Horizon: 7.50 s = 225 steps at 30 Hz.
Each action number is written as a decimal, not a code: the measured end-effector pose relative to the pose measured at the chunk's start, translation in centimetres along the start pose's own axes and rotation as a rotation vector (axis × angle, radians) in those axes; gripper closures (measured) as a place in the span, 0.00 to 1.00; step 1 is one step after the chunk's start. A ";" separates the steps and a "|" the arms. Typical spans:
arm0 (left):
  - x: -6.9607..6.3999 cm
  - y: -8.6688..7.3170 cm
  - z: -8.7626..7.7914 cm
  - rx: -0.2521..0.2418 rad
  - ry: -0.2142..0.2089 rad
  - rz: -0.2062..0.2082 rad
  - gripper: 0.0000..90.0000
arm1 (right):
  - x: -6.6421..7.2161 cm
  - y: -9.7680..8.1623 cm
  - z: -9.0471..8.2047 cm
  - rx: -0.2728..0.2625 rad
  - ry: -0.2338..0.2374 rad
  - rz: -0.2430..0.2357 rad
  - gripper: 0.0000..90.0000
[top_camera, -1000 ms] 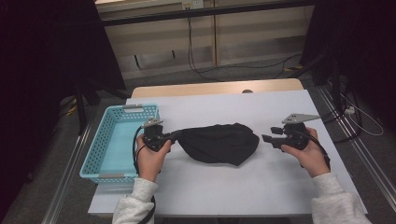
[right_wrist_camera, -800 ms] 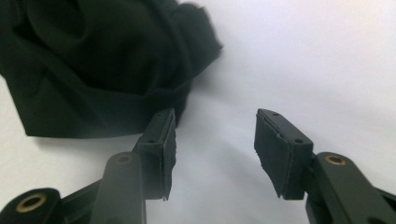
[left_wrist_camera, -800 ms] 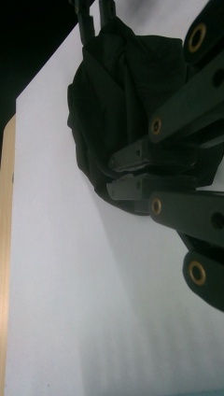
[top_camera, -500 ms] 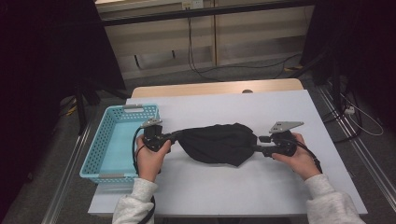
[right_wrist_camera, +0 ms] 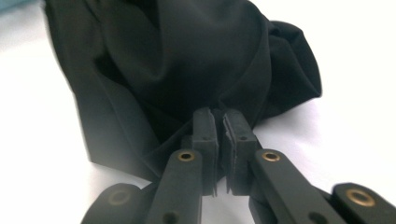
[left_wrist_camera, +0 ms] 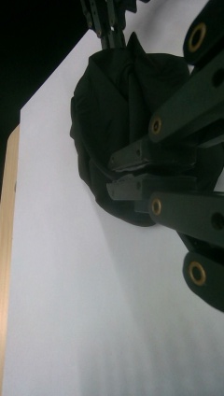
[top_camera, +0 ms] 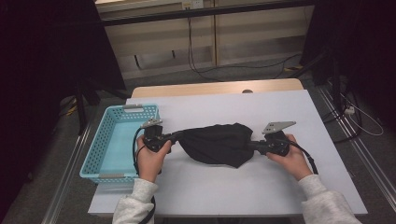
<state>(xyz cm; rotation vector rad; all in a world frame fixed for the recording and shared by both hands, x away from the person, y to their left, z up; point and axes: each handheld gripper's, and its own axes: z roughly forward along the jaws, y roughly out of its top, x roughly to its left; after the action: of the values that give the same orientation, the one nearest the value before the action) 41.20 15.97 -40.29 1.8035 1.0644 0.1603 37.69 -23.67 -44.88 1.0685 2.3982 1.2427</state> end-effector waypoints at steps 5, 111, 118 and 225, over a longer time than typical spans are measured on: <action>0.1 0.0 -0.3 -0.007 -0.005 -0.004 0.96 | -0.3 0.6 -2.3 -0.079 0.005 0.056 0.96; 1.3 -0.8 -0.3 0.072 0.042 -0.084 0.96 | -4.2 0.6 -2.7 -0.168 -0.119 0.177 0.52; 1.5 -0.7 -0.8 0.058 0.046 -0.093 0.96 | -4.0 -0.5 -3.0 -0.145 -0.054 0.163 0.43; 1.0 2.2 2.6 0.052 -0.013 -0.098 0.96 | -5.6 2.4 -4.0 -0.232 -0.155 0.335 1.00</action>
<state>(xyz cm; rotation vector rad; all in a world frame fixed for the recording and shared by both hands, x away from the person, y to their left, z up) 44.47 14.71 -40.18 1.7916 1.1543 0.0619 40.82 -29.09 -41.18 1.4712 1.9589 1.4387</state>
